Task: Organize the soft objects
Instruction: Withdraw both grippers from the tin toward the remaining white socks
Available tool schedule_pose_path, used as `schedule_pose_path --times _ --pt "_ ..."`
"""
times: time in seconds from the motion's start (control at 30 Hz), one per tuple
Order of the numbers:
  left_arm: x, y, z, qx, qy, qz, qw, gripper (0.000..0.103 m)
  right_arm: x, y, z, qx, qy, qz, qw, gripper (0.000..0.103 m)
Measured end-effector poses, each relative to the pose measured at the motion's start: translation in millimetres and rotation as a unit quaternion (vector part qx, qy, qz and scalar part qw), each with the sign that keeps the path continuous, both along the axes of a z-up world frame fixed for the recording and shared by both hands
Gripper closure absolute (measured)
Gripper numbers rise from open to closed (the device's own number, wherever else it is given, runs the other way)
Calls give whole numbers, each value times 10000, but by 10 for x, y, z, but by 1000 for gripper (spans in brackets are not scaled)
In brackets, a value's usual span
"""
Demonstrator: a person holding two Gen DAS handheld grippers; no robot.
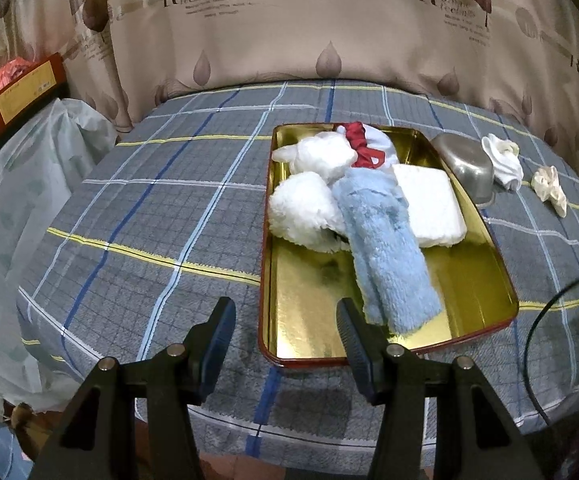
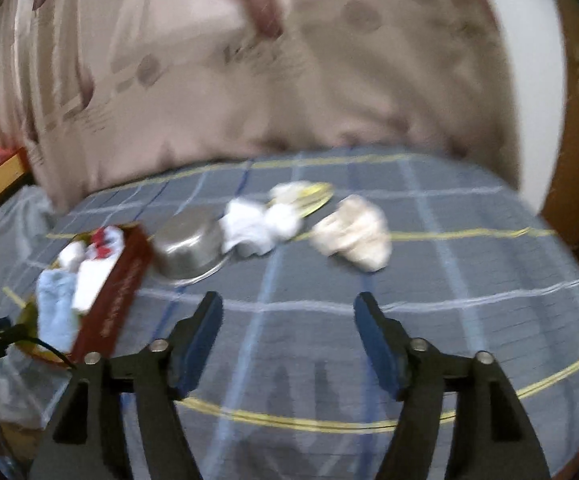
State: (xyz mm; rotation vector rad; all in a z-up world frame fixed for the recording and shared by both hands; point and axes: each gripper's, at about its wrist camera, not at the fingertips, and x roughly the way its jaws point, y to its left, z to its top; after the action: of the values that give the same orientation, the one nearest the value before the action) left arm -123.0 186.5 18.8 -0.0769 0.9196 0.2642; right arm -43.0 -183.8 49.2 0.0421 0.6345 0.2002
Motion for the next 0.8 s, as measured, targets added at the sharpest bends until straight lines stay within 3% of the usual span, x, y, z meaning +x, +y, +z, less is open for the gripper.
schedule_pose_path --times 0.07,0.13,0.5,0.8 --pt "6 -27 -16 47 46 -17 10000 49 -47 -109 60 -162 -283 -282 9991 18" --pt "13 -56 -20 77 75 -39 9999 49 -52 -210 70 -168 -418 -488 9978 14" --pt "78 -205 86 355 127 -145 9992 49 329 -557 -465 -157 256 -952 9950 12" --pt "288 -500 228 583 138 -486 9970 49 444 -688 -560 181 482 -1091 9927 10"
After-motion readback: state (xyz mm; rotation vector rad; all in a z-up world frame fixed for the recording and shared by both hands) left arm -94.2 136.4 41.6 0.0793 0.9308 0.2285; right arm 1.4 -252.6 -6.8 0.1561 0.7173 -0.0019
